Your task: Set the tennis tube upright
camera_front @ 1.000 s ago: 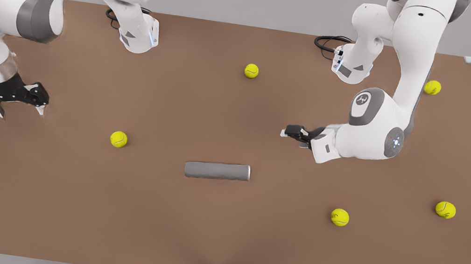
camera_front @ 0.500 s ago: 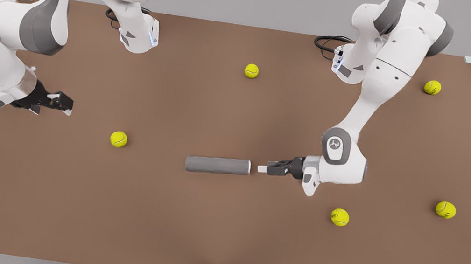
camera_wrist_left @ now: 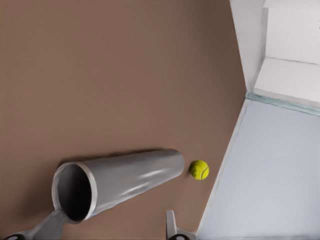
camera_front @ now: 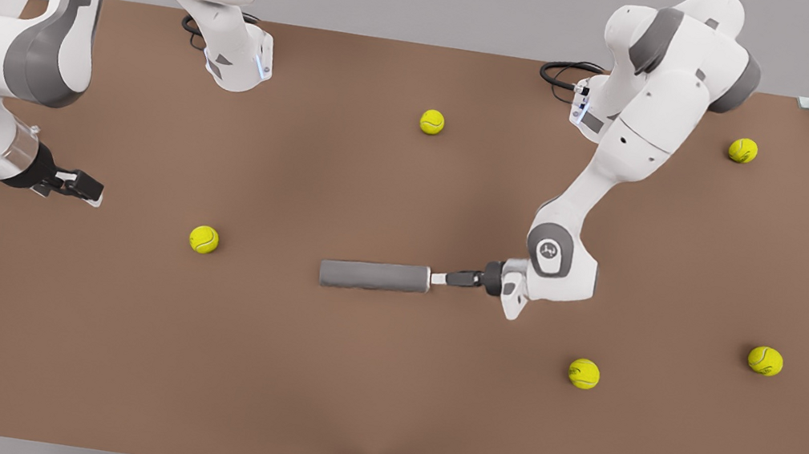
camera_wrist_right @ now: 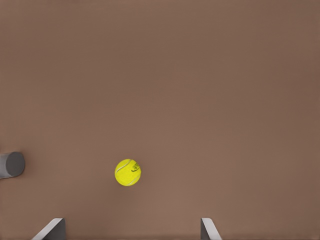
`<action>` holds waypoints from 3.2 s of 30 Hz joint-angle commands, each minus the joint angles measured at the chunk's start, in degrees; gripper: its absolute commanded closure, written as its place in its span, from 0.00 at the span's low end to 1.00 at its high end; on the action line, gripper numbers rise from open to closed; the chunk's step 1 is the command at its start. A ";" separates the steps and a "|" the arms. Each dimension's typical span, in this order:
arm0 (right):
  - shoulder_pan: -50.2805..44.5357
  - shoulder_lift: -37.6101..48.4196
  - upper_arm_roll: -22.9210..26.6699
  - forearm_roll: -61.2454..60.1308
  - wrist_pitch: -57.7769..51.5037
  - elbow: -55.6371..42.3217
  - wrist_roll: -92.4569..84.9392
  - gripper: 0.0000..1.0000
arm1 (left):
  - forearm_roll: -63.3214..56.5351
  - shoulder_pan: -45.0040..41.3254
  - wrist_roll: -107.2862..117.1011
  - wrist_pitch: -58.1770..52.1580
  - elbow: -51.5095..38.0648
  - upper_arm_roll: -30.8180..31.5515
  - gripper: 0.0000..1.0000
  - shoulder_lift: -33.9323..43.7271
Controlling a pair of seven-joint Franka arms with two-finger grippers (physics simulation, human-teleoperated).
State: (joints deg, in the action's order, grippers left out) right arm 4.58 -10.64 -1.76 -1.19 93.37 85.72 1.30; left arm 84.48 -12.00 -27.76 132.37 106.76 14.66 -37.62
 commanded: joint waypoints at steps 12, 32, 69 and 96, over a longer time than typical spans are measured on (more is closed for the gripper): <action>-0.01 -1.31 -0.09 -0.04 0.76 -0.91 4.85 0.00 | 12.02 -2.58 -35.96 1.31 0.91 0.02 0.00 -2.11; 0.35 -1.31 0.17 0.57 1.82 -2.14 4.85 0.00 | 22.48 -7.07 -37.98 0.43 1.00 0.10 0.00 -3.86; -0.01 -1.66 -0.18 0.49 1.73 -2.40 4.06 0.00 | 21.26 -6.19 -14.61 -1.68 3.99 -0.77 0.79 7.91; -0.09 -2.45 -0.18 0.40 1.82 -2.49 4.06 0.00 | -77.97 -6.19 50.08 -13.81 1.88 -11.50 0.79 28.04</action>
State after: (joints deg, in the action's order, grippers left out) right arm 4.49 -13.14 -1.93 -0.73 95.20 83.26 5.46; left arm 15.55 -18.17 -10.59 122.81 108.72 3.15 -9.71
